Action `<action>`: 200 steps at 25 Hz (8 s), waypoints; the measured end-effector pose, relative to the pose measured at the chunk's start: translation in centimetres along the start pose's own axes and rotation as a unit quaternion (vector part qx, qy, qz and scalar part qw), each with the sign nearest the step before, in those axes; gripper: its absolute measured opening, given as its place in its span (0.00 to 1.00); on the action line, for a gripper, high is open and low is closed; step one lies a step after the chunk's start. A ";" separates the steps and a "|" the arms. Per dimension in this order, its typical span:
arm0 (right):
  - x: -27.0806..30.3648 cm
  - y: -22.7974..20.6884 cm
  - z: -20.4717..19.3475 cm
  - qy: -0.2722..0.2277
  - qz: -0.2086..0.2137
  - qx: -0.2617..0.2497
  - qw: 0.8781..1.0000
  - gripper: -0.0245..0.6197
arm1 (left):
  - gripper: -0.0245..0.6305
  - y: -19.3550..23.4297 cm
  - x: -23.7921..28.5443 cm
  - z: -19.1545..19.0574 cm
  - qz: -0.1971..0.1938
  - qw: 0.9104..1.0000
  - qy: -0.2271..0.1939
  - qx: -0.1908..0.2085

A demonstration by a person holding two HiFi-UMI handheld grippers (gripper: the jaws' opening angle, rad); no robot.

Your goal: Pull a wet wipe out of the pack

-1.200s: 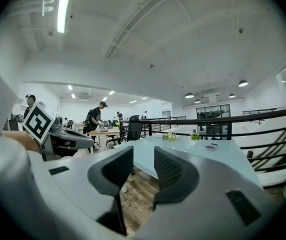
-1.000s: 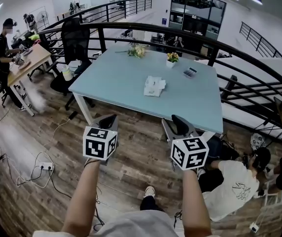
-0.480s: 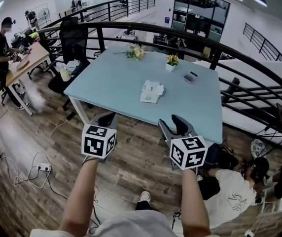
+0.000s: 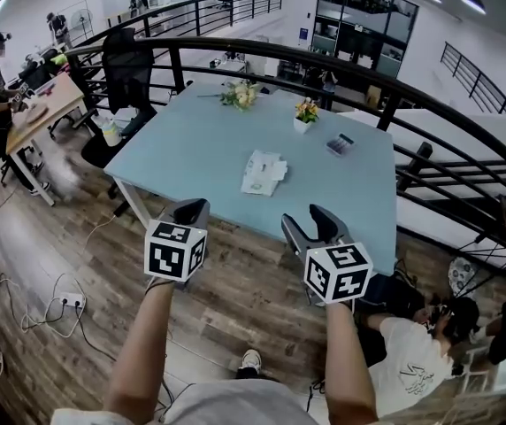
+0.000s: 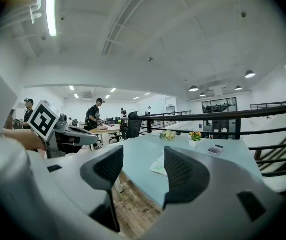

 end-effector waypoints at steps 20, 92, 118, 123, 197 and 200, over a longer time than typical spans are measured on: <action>5.2 -5.9 1.1 0.008 0.022 0.002 1.000 0.44 | 0.03 0.1 6.4 3.3 0.018 1.000 0.009 0.002; 31.0 -12.7 7.3 0.064 -0.136 0.088 0.985 0.44 | 0.03 17.2 33.0 13.3 -0.164 0.984 0.015 0.072; 36.7 -11.5 0.7 0.153 -0.123 0.117 0.974 0.44 | 0.03 15.7 36.7 9.0 -0.209 0.972 0.058 0.091; 37.4 -11.5 0.1 0.159 -0.120 0.116 0.973 0.44 | 0.03 15.2 37.0 8.7 -0.214 0.970 0.060 0.096; 37.5 -11.4 -1.4 0.172 -0.134 0.134 0.967 0.05 | 0.03 15.0 37.6 8.3 -0.228 0.965 0.063 0.109; 37.3 -11.6 -1.2 0.166 -0.137 0.136 0.967 0.05 | 0.03 15.0 37.6 8.5 -0.228 0.966 0.060 0.110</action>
Point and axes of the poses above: the fingertips, and each gripper's own axes: x forward along the fingers, y to its left, z out of its top, the point moved 7 cm from there along -x, backward along the fingers, and after that the axes turned 9 degrees about y, right-handed, at the moved point
